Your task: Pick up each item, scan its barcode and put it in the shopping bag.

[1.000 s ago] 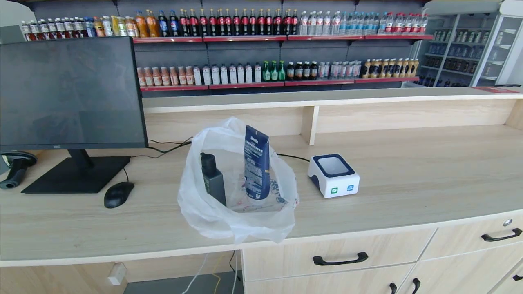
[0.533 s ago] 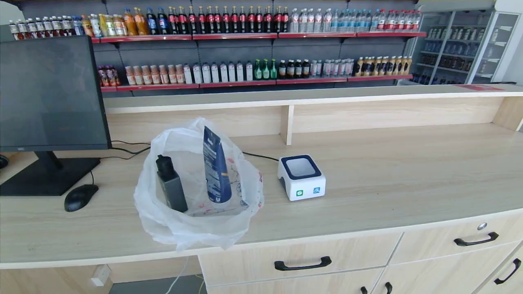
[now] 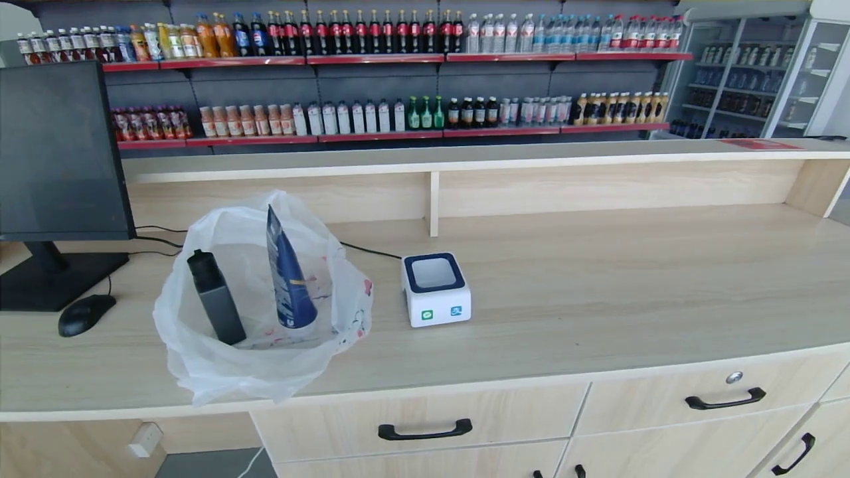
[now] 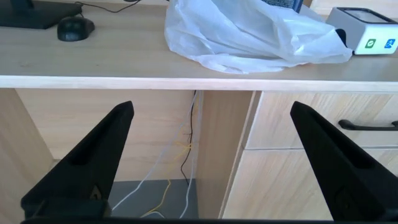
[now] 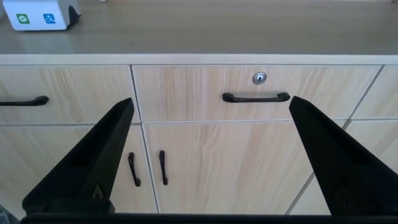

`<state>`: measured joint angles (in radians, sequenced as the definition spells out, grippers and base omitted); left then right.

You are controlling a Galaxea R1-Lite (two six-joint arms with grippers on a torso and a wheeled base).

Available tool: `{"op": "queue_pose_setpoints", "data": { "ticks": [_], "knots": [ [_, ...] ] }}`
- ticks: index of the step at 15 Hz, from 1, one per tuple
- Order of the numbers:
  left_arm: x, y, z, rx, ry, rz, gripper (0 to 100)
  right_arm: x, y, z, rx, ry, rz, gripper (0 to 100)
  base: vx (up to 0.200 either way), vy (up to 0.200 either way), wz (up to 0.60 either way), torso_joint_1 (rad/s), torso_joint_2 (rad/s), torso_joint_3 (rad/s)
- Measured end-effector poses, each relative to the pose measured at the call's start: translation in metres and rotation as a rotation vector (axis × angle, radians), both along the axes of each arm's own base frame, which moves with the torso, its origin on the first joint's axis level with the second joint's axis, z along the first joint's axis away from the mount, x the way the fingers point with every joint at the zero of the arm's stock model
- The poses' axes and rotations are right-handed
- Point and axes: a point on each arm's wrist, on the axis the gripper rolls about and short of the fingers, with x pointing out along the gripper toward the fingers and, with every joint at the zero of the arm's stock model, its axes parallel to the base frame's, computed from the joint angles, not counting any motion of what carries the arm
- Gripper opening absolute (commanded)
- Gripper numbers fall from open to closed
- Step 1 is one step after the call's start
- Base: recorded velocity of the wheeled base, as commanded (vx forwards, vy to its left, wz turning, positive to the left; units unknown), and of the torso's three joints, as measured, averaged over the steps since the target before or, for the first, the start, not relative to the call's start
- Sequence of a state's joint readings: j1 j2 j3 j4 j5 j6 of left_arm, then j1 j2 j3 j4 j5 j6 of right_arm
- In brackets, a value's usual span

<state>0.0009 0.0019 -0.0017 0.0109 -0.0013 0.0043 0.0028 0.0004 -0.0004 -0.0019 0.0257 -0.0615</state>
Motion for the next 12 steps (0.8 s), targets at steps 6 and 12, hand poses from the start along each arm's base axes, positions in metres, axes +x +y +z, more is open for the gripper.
{"op": "queue_pose_setpoints", "data": {
  "ticks": [6,12],
  "knots": [
    [0.0,0.0,0.0001,0.0,-0.001,0.001,100,0.0,0.0,-0.0002,0.005,0.001,0.0,100,-0.1,0.0,0.0,0.0,0.0,0.002],
    [0.0,0.0,0.0,0.0,0.0,0.002,100,0.0,0.0,-0.0003,0.019,0.003,0.0,100,-0.2,0.0,0.0,0.005,0.0,0.004]
  ]
}}
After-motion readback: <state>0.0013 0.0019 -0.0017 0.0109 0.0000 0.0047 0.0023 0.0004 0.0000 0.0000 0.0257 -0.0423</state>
